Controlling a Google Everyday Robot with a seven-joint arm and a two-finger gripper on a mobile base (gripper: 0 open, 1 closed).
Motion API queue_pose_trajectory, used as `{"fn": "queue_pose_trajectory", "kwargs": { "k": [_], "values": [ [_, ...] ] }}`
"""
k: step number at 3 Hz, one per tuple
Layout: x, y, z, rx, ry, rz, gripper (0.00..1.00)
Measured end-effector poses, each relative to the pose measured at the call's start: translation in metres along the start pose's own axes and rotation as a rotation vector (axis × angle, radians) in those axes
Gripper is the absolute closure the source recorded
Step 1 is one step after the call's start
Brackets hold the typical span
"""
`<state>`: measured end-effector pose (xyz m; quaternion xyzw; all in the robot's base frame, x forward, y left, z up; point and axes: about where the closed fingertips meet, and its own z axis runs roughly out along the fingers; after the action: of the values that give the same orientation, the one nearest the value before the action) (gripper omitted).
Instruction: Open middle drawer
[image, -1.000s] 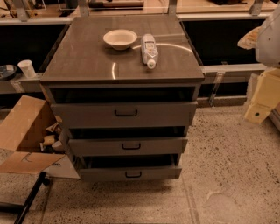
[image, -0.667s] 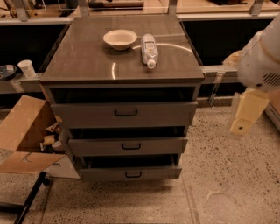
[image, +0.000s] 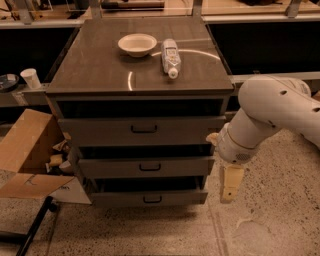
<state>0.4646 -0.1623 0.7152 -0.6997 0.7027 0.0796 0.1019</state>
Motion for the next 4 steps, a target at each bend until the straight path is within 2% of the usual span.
{"fn": "queue_pose_trajectory", "kwargs": {
  "k": [1,2,3,4],
  "values": [
    [0.000,0.000,0.001,-0.001,0.002,-0.001,0.00],
    [0.011,-0.015,0.048,-0.013,0.048,-0.025,0.00],
    [0.029,-0.042,0.117,-0.033,0.074,-0.061,0.00],
    [0.040,-0.065,0.175,-0.049,0.072,-0.093,0.00]
  ]
}}
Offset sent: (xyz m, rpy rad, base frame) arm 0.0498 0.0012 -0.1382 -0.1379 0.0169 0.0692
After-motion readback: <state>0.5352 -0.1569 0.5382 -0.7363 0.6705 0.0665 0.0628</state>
